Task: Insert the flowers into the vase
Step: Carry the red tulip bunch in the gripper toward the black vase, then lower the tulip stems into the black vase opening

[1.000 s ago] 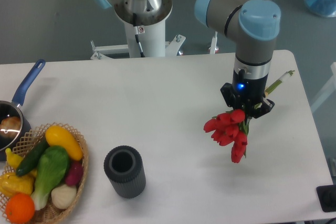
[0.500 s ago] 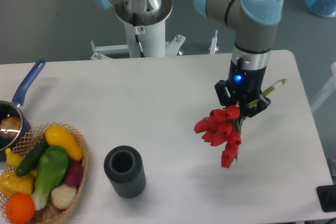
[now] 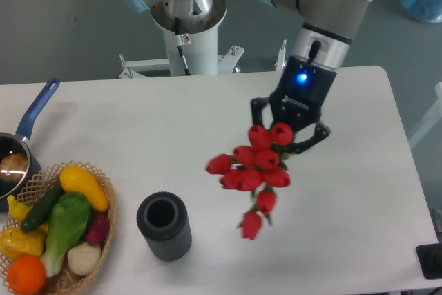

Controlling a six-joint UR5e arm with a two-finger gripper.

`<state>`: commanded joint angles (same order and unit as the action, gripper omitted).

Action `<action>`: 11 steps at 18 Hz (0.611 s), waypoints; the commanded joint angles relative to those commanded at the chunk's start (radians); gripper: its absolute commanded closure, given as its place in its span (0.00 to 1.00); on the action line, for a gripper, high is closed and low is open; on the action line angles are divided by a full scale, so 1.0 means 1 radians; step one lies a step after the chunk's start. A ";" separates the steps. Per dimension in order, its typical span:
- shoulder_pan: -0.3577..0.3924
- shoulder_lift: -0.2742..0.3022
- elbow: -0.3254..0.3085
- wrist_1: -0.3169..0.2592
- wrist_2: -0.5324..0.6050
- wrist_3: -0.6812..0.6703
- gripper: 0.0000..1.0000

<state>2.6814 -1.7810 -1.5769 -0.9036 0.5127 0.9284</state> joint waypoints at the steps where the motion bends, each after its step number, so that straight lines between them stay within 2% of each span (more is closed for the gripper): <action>1: -0.008 0.002 -0.002 0.011 -0.011 -0.026 1.00; 6: -0.096 -0.006 0.000 0.032 -0.042 -0.043 1.00; 11: -0.101 -0.031 0.015 0.066 -0.238 -0.075 1.00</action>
<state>2.5801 -1.8116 -1.5617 -0.8376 0.2749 0.8529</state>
